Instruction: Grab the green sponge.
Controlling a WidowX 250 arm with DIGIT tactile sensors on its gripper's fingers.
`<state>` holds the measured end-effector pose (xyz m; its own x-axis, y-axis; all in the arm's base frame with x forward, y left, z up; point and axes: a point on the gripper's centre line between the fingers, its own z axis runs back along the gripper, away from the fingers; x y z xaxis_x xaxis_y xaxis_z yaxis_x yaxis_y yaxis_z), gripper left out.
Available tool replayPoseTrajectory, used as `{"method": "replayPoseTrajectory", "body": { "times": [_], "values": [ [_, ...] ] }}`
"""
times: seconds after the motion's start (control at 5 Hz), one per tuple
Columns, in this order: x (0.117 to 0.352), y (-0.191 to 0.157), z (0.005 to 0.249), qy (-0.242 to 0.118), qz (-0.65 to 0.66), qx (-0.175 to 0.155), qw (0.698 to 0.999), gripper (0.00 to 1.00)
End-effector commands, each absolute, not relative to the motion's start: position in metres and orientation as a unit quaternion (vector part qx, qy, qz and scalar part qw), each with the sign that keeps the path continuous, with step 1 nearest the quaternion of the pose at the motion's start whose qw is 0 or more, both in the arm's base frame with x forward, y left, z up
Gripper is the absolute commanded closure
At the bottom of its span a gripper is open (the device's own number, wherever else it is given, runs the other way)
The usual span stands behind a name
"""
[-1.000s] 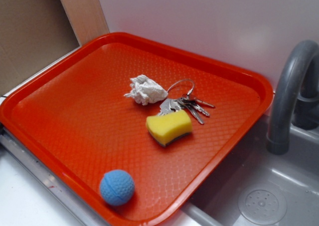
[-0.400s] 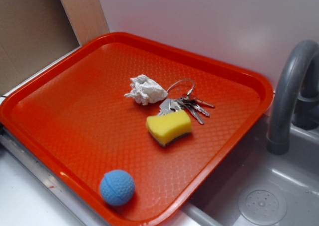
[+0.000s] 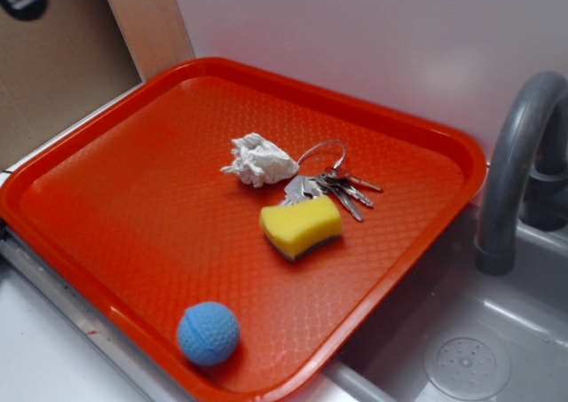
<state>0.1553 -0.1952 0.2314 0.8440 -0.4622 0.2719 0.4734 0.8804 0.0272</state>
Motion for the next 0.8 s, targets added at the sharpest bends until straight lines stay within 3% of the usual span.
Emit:
{"method": "replayPoseTrajectory", "body": {
  "times": [0.0,0.4,0.6],
  "values": [
    [0.172,-0.246,0.209,-0.189,-0.251,-0.081,0.946,0.0],
    [0.192,-0.279,0.152,-0.159,-0.298,-0.095,0.936,0.0],
    [0.194,-0.294,0.126,-0.138,-0.327,-0.072,0.932,0.0]
  ]
}}
